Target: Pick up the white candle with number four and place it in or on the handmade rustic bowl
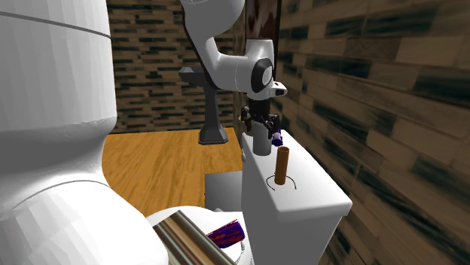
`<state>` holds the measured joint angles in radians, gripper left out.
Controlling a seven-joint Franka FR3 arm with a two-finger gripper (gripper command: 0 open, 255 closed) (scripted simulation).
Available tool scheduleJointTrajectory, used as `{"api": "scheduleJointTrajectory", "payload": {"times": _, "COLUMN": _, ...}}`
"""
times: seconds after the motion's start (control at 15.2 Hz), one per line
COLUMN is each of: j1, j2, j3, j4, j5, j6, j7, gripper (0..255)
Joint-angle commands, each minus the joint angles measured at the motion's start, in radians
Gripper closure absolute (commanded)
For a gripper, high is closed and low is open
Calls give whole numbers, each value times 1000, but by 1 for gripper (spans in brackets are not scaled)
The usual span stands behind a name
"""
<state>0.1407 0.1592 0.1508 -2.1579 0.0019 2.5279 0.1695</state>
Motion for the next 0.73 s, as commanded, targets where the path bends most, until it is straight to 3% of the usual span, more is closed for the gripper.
{"api": "scheduleJointTrajectory", "payload": {"times": 0.0, "j1": 0, "j2": 1, "j3": 0, "j4": 0, "j5": 0, "j6": 1, "j7": 0, "gripper": 0}}
{"api": "scheduleJointTrajectory", "payload": {"times": 0.13, "j1": 0, "j2": 0, "j3": 0, "j4": 0, "j5": 0, "j6": 0, "j7": 0, "gripper": 0}}
{"api": "scheduleJointTrajectory", "payload": {"times": 0.2, "j1": 0, "j2": 0, "j3": 0, "j4": 0, "j5": 0, "j6": 0, "j7": 0, "gripper": 255}}
{"api": "scheduleJointTrajectory", "payload": {"times": 0.66, "j1": 0, "j2": 0, "j3": 0, "j4": 1, "j5": 0, "j6": -1, "j7": -1, "gripper": 255}}
